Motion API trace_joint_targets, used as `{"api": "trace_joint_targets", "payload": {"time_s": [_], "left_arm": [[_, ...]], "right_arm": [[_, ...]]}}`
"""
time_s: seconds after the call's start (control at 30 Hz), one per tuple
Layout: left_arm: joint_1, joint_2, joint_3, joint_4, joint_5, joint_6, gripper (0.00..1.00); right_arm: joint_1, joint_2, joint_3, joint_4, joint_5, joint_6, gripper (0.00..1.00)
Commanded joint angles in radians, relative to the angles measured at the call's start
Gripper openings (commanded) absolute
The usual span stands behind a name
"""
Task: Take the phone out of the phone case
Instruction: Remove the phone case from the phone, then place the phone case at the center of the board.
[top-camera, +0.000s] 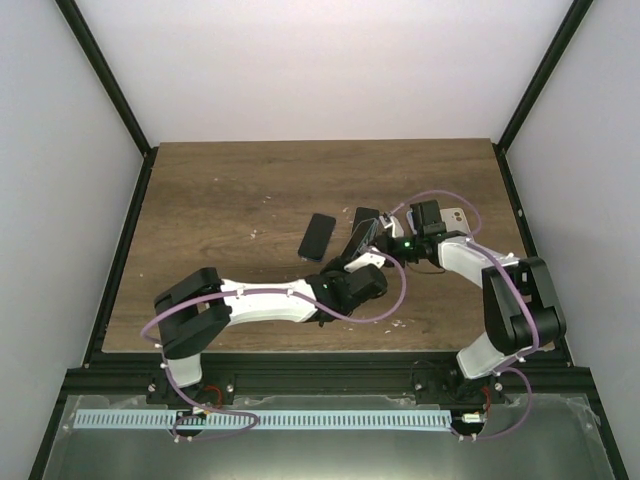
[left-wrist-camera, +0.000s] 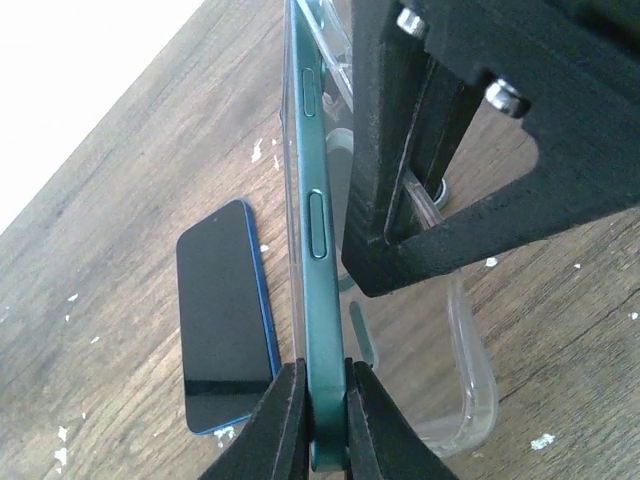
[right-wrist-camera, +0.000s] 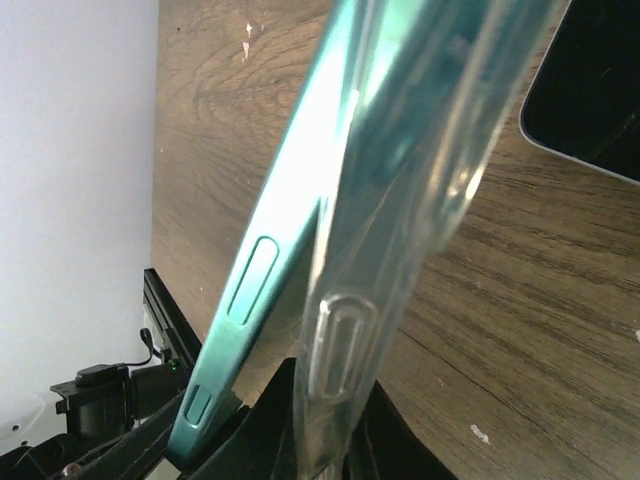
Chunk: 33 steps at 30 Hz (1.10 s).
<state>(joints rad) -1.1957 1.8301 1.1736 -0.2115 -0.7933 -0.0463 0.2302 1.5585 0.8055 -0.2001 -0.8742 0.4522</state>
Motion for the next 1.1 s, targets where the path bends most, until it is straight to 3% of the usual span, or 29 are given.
{"api": "trace_joint_targets", "payload": {"time_s": [0.0,0.47,0.57,0.63,0.83,1.07], "left_arm": [[0.006,-0.104,-0.005,-0.005,-0.059,-0.078,0.00],[-0.005,-0.303,-0.117,-0.029,-0.046,-0.205,0.00],[-0.007,-0.367,-0.175,-0.039,-0.062,-0.227,0.00],[-0.006,-0.413,-0.217,-0.047,-0.077,-0.243,0.00],[-0.006,-0.539,-0.343,-0.061,-0.079,-0.292,0.00],[-0.008,-0.630,-0.455,-0.047,-0.071,-0.352,0.00]], "right_arm": [[-0.025,-0.005,0.021,-0.002,0.212,-0.086,0.01],[-0.030,-0.130,0.017,0.026,0.334,-0.160,0.01],[-0.031,-0.195,0.020,0.036,0.247,-0.296,0.01],[-0.032,-0.235,0.063,-0.024,0.213,-0.401,0.01],[-0.037,-0.300,0.223,-0.244,0.345,-0.568,0.01],[-0.038,-0.252,0.382,-0.487,0.474,-0.735,0.01]]}}
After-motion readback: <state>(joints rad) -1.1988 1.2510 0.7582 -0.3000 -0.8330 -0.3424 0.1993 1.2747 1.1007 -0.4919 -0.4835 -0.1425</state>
